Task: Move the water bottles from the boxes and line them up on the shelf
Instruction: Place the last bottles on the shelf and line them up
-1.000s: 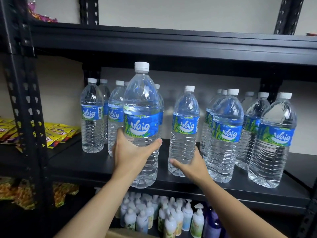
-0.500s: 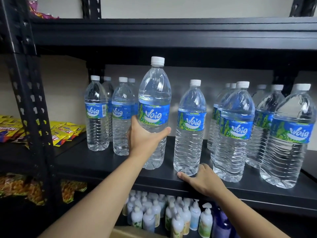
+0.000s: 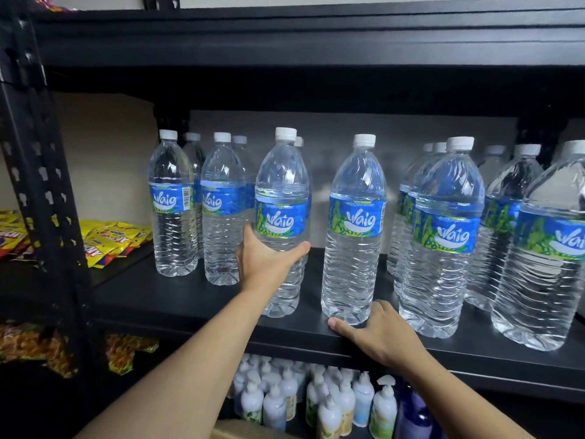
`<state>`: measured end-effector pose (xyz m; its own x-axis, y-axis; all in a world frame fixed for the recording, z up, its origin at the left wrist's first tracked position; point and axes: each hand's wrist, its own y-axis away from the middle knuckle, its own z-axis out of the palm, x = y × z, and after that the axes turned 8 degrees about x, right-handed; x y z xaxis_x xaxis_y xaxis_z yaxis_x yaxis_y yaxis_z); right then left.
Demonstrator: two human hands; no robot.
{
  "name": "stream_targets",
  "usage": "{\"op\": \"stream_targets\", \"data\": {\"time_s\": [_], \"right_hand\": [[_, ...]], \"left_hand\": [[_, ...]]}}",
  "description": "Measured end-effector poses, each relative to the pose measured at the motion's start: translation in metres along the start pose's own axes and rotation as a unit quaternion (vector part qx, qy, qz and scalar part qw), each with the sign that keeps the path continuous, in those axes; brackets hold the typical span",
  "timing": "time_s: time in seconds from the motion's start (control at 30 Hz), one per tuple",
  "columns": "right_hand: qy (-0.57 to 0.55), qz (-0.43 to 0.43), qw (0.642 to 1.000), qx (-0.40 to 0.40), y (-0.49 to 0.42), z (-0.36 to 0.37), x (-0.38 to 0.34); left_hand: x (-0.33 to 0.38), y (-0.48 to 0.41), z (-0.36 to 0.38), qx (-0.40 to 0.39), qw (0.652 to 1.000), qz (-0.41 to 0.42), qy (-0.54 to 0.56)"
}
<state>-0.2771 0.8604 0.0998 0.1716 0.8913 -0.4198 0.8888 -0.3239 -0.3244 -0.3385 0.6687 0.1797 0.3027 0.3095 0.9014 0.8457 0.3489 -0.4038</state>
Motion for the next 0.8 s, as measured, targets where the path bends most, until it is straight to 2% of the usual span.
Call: {"op": "stream_targets", "data": {"time_s": [0.23, 0.47, 0.8], "right_hand": [[-0.005, 0.002, 1.000, 0.001, 0.001, -0.001, -0.001], [-0.015, 0.005, 1.000, 0.005, 0.002, -0.003, -0.003], [-0.011, 0.009, 1.000, 0.002, 0.004, -0.004, -0.004]], "left_hand": [[-0.016, -0.004, 0.002, -0.040, 0.999, -0.009, -0.004], [-0.042, 0.003, 0.005, -0.044, 0.998, -0.042, -0.018], [-0.043, 0.001, 0.006, -0.050, 0.997, -0.043, -0.025]]}}
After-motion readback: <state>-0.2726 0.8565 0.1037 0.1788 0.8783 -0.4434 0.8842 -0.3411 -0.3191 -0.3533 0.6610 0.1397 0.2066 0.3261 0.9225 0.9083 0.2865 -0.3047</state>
